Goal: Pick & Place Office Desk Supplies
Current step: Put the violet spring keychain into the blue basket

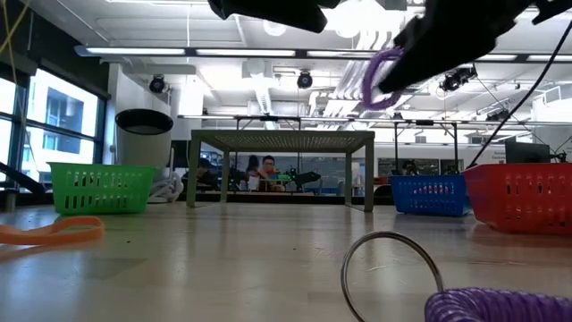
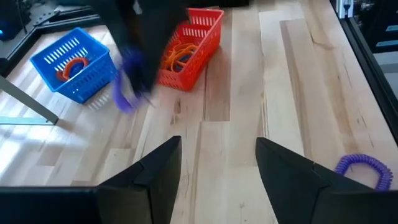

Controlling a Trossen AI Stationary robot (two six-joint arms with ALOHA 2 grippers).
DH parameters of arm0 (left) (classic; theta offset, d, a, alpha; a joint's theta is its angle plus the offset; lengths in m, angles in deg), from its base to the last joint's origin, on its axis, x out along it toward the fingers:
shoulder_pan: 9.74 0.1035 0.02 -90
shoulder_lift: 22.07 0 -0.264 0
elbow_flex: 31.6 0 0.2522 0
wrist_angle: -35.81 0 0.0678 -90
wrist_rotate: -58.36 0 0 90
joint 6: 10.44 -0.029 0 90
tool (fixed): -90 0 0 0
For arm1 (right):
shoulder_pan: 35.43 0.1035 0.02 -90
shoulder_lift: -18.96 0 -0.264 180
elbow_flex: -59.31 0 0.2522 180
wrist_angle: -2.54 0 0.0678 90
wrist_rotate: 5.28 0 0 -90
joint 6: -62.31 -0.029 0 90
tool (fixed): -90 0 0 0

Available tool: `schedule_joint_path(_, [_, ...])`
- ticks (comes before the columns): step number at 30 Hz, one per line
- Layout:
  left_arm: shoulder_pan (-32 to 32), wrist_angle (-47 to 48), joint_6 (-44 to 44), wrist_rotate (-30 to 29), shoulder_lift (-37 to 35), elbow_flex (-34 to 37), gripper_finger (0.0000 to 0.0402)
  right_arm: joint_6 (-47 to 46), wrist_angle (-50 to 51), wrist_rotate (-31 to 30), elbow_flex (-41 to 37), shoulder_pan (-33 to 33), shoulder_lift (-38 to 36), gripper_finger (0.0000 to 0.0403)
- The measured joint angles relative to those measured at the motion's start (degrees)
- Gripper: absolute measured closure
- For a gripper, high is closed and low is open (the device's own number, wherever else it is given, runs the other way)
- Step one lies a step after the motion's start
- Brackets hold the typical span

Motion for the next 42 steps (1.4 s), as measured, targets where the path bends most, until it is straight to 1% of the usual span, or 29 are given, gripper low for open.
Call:
schedule_joint_path(3, [-0.3,0.0,0.2,0.1,0.0,0.0,0.0201,-5.3,9.9,-8.0,0.0,1.6,-4.6,0.0395])
schedule_joint_path(6, [-0.5,0.0,0.2,0.2,0.0,0.0,0.0201,-12.3,20.6,-13.7,0.0,1.9,-9.2,0.0395])
schedule_joint_path(8, [-0.5,-0.1,0.4,0.2,0.0,0.0,0.0201,-16.9,27.7,-14.4,0.0,1.3,-11.9,0.0394])
schedule_joint_path(11, [-0.5,-0.8,2.3,0.2,0.0,0.0,0.0201,-22.2,34.9,-15.9,0.0,-0.5,-14.8,0.039])
schedule_joint_path(15, [-0.5,-0.9,4.4,0.2,0.0,0.0,0.0201,-27.3,45.3,-19.0,0.0,-3.4,-15.9,0.0396])
schedule_joint_path(18, [-0.5,-0.9,4.4,0.2,0.0,0.0,0.0201,-32.1,52.7,-20.5,0.0,-7.9,-16.3,0.0394])
schedule_joint_path(20, [-0.5,-0.9,4.5,0.2,0.0,0.0,0.0201,-33.8,55.4,-20.5,-0.1,-11.4,-16.3,0.0394])
schedule_joint_path(23, [-0.5,-0.9,5.9,2.2,0.0,0.0,0.0201,-32.5,54.9,-20.0,-1.3,-16.5,-16.3,0.0395])
schedule_joint_path(25, [-0.5,-0.9,7.8,3.9,0.0,0.0,0.0201,-29.0,53.0,-17.8,-2.8,-20.3,-16.3,0.0395])
schedule_joint_path(31, [-0.5,-0.9,8.6,4.5,0.0,0.0,0.0201,-17.7,41.1,-10.2,-8.0,-29.6,-16.3,0.039])
schedule_joint_path(33, [-0.5,-0.9,8.6,4.5,0.0,0.0,0.0201,-14.8,37.2,-9.1,-9.2,-32.0,-16.3,0.039])
schedule_joint_path(37, [-0.5,-0.9,8.6,4.4,0.0,0.0,0.0201,-13.1,34.4,-8.4,-10.7,-36.3,-16.3,0.0378])
schedule_joint_path(42, [-0.5,-0.9,8.6,4.4,0.0,0.0,0.0201,-13.0,33.7,-6.5,-11.3,-39.3,-16.3,0.0343])
